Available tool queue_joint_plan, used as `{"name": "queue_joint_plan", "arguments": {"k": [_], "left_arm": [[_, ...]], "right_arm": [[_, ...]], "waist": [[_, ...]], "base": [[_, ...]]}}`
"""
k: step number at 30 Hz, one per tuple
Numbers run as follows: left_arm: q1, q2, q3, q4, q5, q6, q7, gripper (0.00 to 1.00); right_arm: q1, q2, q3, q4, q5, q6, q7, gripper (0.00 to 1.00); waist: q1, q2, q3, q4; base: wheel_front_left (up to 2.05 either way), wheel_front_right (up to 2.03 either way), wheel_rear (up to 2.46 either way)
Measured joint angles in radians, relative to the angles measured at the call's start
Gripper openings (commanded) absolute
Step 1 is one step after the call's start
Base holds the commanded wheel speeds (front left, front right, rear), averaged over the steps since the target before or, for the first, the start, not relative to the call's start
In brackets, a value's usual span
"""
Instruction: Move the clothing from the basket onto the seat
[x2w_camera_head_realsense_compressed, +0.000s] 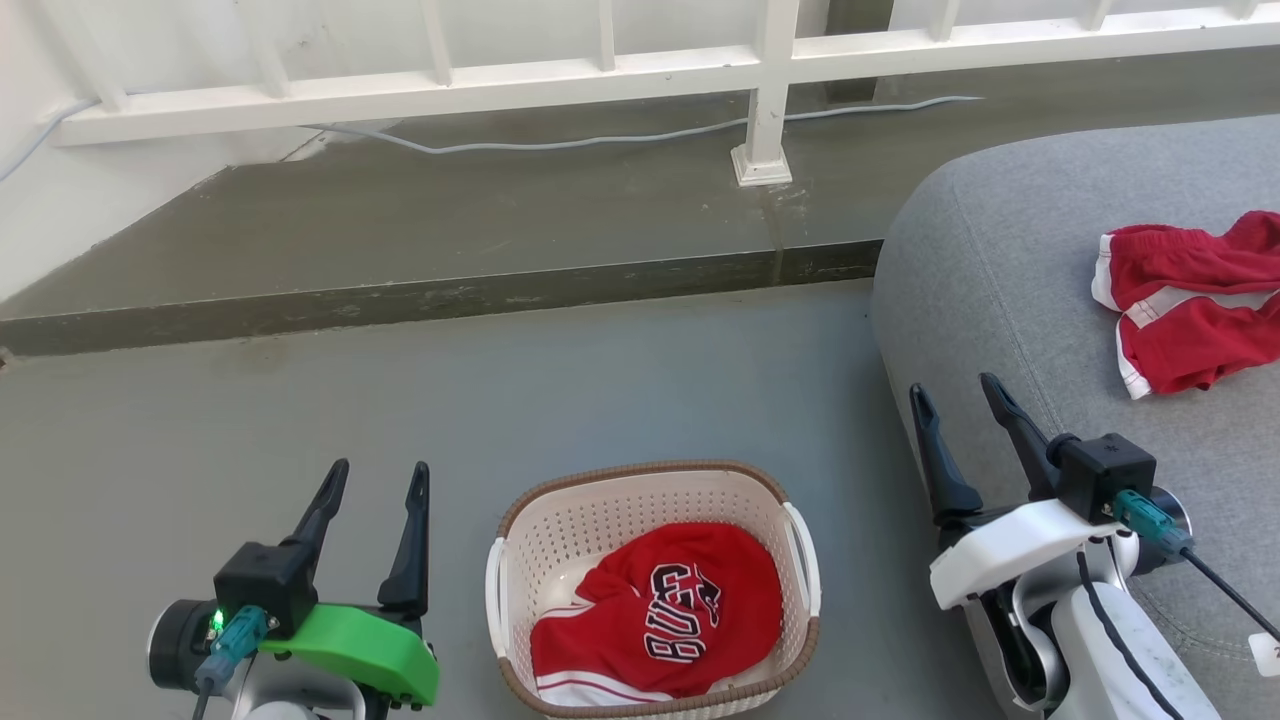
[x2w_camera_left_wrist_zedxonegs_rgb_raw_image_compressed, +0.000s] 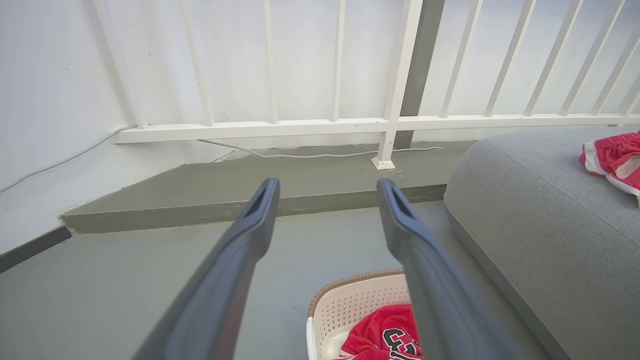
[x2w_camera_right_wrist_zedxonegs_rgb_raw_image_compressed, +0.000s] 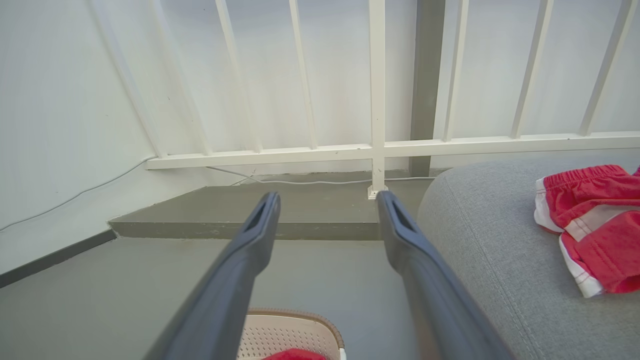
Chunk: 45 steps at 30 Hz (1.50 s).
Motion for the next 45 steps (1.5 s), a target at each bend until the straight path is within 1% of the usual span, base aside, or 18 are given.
{"name": "queue_joint_plan", "arguments": {"k": [2,3,7,8,12,19,20,26,36,42,45], "left_arm": [[0.006,-0.002,0.003,-0.003,0.003,0.000,0.000,1.00],[0.007,-0.003,0.005,-0.005,0.005,0.000,0.000,1.00],[0.017,-0.010,0.021,-0.019,0.007,0.000,0.000,1.00],[0.021,-0.013,0.023,-0.022,0.008,0.000,0.000,1.00],[0.028,-0.019,0.031,-0.027,0.037,0.004,0.000,1.00],[0.031,-0.023,0.048,-0.037,0.047,0.004,0.010,1.00],[0.033,-0.023,0.048,-0.038,0.051,0.004,0.010,1.00],[0.042,-0.029,0.049,-0.055,0.059,0.005,0.022,1.00],[0.043,-0.042,0.054,-0.068,0.068,0.005,0.033,1.00],[0.043,-0.045,0.052,-0.093,0.072,0.005,0.044,1.00],[0.043,-0.045,0.043,-0.097,0.097,0.005,0.054,1.00]], "right_arm": [[0.005,0.000,0.000,-0.009,0.000,-0.001,0.001,1.00],[0.006,0.000,0.000,-0.014,0.000,-0.009,0.002,1.00],[0.022,0.001,0.000,-0.031,0.000,-0.011,0.011,1.00],[0.022,0.001,0.000,-0.037,0.000,-0.017,0.014,1.00],[0.023,0.001,0.001,-0.055,0.003,-0.018,0.024,1.00],[0.041,0.001,0.003,-0.078,0.005,-0.019,0.039,1.00],[0.041,0.001,0.004,-0.082,0.005,-0.027,0.040,1.00],[0.041,0.002,0.006,-0.105,0.006,-0.034,0.050,1.00],[0.046,0.002,0.012,-0.138,0.006,-0.035,0.067,1.00],[0.047,0.002,0.022,-0.169,0.006,-0.035,0.080,1.00],[0.047,0.002,0.023,-0.189,0.006,-0.035,0.081,1.00]], "waist": [[0.0000,0.0000,0.000,0.000],[0.0000,0.0000,0.000,0.000],[0.0000,0.0000,0.002,0.000],[0.0000,0.0000,0.002,-0.001],[0.0000,0.0000,0.004,-0.002],[0.0000,0.0000,0.008,-0.002],[0.0000,0.0000,0.009,-0.003],[0.0000,0.0000,0.014,-0.004],[0.0000,0.0000,0.026,-0.011],[0.0000,0.0000,0.053,-0.019],[0.0000,0.0000,0.075,-0.024]], "base": [[0.00,0.00,0.00],[0.00,0.00,0.00],[0.00,0.00,0.00],[0.00,0.00,0.00],[0.00,0.00,0.00],[0.00,0.00,0.00],[0.00,0.00,0.00],[0.00,0.00,0.00],[0.00,0.00,0.00],[0.00,0.00,0.00],[0.00,0.00,0.00]]}}
